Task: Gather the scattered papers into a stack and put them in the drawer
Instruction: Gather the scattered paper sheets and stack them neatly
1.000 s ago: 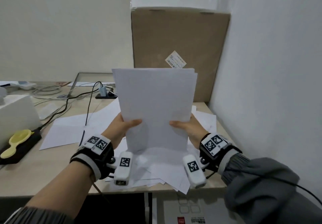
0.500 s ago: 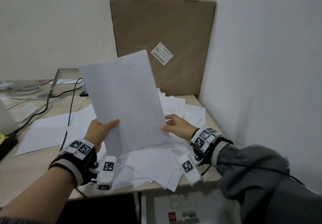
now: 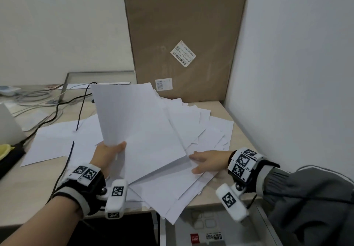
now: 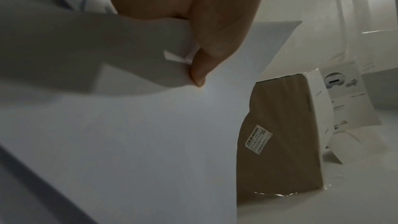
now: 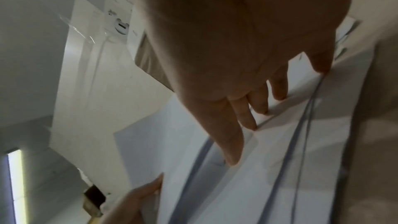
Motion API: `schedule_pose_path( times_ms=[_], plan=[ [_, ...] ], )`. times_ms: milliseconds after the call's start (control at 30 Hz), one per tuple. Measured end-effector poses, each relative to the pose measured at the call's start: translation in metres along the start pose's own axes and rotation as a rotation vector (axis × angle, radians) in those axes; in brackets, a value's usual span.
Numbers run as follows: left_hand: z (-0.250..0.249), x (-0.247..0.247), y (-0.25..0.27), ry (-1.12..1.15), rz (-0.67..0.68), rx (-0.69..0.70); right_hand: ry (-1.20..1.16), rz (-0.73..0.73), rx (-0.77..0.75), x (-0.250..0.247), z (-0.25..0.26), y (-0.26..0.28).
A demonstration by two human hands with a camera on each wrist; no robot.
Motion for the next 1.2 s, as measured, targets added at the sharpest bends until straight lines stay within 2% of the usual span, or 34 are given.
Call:
schedule_pose_path(
  times_ms=[67,133,267,433,567,633,800,867,1033,1200],
  plan=[
    [0.003,-0.003,-0.001,-0.018,-0.005,-0.015,-0.141,-0.022,-0.017,-0.001,0.002,0.003],
    [0.007,-0.007,-0.002,-0.004,-0.031,-0.03,-0.374,-0.152,0.025,-0.011,-0.003,-0.003],
    [0.015,-0.011,0.003,0.018,-0.062,-0.041,-0.883,-0.422,0.217,-0.037,-0.026,-0.034],
    [0.022,-0.022,-0.004,0.07,-0.057,-0.039,-1.115,-0.468,0.208,-0.052,-0.025,-0.074],
    [0.032,-0.031,-0.015,0.086,-0.036,-0.037,-1.139,-0.487,0.304,-0.063,-0.013,-0.1],
    [0.029,-0.03,-0.01,0.105,-0.025,-0.033,-1.141,-0.412,0.308,-0.064,-0.006,-0.107],
    [0.03,-0.028,-0.011,0.133,-0.014,-0.033,-0.922,-0.307,0.388,-0.065,0.003,-0.122],
    [0.031,-0.028,-0.012,0.13,0.001,-0.033,-0.893,-0.239,0.369,-0.064,0.009,-0.125],
    [0.029,-0.027,-0.008,0.129,0.007,-0.028,-0.904,-0.222,0.271,-0.058,0.025,-0.126],
    [0.024,-0.027,-0.004,0.124,-0.008,-0.045,-0.871,-0.2,0.281,-0.053,0.032,-0.12]
  ],
)
Point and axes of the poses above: each hand's wrist, its own y-axis away from the middle knuckle, its own x-axis out of the palm, z = x × y, the point moved 1 cm from there along -y, towards the middle knuckle, and after that the axes turned 2 degrees about z, right-handed, at the moved point
